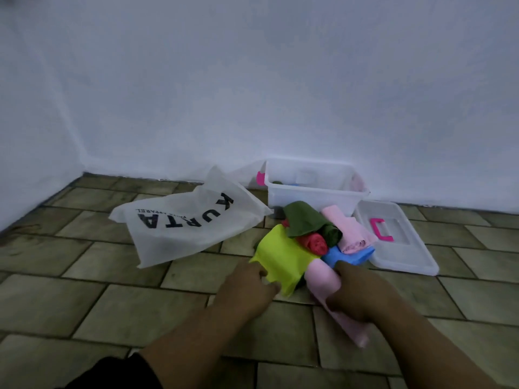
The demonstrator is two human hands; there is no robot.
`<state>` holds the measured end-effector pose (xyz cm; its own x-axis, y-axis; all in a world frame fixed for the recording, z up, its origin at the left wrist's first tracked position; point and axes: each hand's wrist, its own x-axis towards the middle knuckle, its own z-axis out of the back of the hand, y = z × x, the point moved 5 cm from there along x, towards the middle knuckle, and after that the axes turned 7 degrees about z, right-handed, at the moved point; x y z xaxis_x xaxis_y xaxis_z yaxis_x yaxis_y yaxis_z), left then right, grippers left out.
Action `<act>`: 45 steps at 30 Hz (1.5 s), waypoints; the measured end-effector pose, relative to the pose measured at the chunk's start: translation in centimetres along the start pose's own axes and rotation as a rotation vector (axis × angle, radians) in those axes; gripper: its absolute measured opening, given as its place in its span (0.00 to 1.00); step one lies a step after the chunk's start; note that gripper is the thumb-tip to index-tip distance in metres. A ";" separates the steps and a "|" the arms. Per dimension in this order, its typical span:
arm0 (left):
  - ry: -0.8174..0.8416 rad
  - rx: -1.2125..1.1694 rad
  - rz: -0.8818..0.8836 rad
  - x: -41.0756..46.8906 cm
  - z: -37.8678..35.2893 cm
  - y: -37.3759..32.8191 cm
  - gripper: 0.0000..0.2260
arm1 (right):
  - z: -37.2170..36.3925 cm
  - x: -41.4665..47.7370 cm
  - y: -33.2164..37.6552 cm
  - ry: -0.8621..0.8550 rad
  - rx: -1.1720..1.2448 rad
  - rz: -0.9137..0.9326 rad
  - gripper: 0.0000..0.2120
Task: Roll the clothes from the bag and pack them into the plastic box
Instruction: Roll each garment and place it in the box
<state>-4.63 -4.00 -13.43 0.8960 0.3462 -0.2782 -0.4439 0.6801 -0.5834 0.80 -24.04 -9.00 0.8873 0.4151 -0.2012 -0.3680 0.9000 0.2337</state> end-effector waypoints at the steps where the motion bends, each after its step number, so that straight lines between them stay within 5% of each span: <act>1: 0.167 -0.263 0.095 -0.9 -1.0 -0.3 0.23 | 0.8 0.0 0.6 -0.097 0.004 0.035 0.23; 4: 0.672 -0.974 0.378 -3.0 -3.5 -2.3 0.29 | 1.4 -0.5 3.8 -0.394 -0.124 0.203 0.19; 8: 0.600 -1.275 0.433 -0.9 -0.9 -2.3 0.26 | -1.2 -1.4 8.0 -0.500 -0.305 0.373 0.17; 11: 0.390 -1.134 0.323 0.3 1.7 -1.0 0.18 | -3.4 -2.4 8.8 -0.478 -0.314 0.428 0.19; 14: -0.011 -0.617 0.027 0.6 4.6 -0.2 0.17 | -5.7 -2.6 8.5 -0.370 -0.274 0.450 0.19; 17: 0.121 0.004 -0.290 -1.2 3.4 -1.0 0.15 | -6.7 -2.1 7.7 -0.282 -0.224 0.422 0.20; 20: 0.195 0.307 -0.404 -2.1 0.7 -0.2 0.18 | -6.7 -2.0 7.0 -0.283 -0.137 0.401 0.20; 28: 0.265 0.380 -0.411 -0.7 -0.5 -0.4 0.15 | -6.1 -3.4 4.0 -0.333 -0.082 0.371 0.25; 33: 0.185 0.482 -0.314 0.5 -0.4 -0.9 0.17 | -5.1 -2.5 3.5 -0.166 -0.065 0.340 0.19; 36: 0.008 0.377 -0.116 0.9 0.5 -0.3 0.24 | -4.5 -1.5 3.3 -0.078 0.044 0.271 0.18; 40: 0.218 0.010 0.156 0.0 -1.2 0.3 0.29 | -4.8 -0.9 3.0 0.011 0.178 0.173 0.17; 45: 0.193 -0.137 0.161 -0.5 -2.5 -0.5 0.36 | -5.9 -1.3 2.9 -0.017 0.401 0.114 0.11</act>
<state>-4.84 -6.09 -14.92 0.8055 0.3043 -0.5085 -0.5869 0.5279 -0.6139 -3.09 -21.20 -13.67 0.8527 0.5038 -0.1379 -0.3296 0.7238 0.6062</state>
